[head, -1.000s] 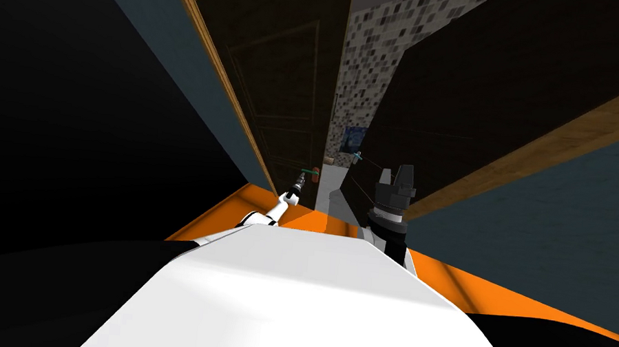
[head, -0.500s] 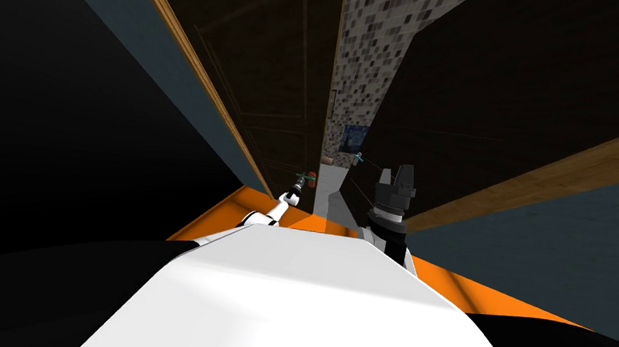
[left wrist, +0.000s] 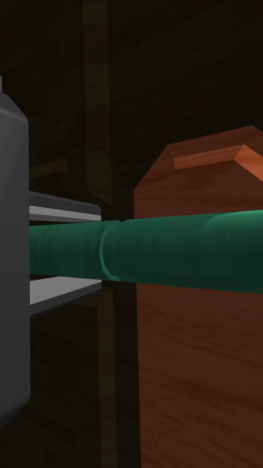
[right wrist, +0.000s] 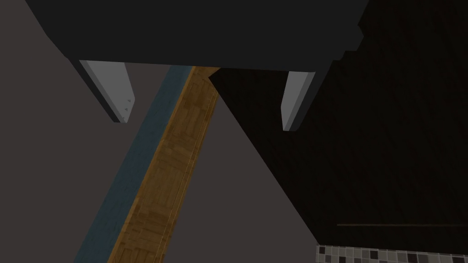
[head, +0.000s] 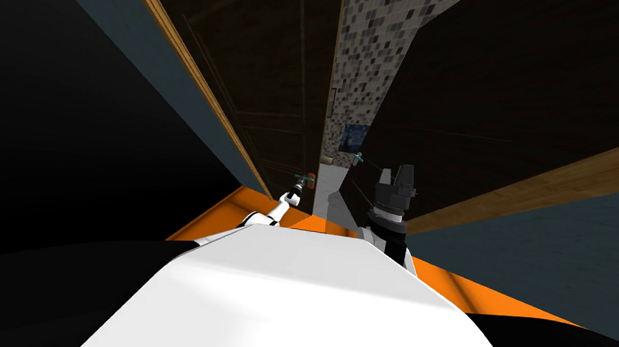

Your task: Push the door open

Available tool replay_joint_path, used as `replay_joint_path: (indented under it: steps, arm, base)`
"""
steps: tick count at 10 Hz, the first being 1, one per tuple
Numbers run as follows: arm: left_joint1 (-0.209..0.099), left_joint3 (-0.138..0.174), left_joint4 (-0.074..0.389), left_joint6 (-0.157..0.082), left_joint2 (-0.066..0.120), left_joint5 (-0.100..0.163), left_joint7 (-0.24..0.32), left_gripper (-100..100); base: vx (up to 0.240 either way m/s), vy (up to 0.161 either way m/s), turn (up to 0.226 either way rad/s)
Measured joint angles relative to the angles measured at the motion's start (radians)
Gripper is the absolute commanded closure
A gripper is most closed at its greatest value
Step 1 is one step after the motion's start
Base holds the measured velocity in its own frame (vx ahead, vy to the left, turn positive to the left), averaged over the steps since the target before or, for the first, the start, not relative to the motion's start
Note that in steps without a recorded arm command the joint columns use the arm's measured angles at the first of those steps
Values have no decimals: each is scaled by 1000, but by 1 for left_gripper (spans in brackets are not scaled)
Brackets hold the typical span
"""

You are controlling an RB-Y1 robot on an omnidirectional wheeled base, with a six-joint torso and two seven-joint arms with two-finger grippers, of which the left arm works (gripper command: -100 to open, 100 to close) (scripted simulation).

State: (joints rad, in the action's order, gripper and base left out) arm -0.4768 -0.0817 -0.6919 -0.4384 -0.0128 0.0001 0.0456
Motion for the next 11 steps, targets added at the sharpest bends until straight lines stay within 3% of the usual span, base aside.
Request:
replay_joint_path:
  steps: [4, 8, 10, 11]
  arm:
    - [2, 3, 7, 0, 1, 1, -2, 100]
    - [14, 18, -7, 14, 19, 6, -5, 100]
    - [-1, 40, 29, -17, 29, 12, -13, 100]
    - [14, 47, 1, -5, 32, 13, -18, 100]
  base:
    - [60, -33, 11]
    - [151, -90, 33]
    - [176, -136, 69]
    - [165, -134, 69]
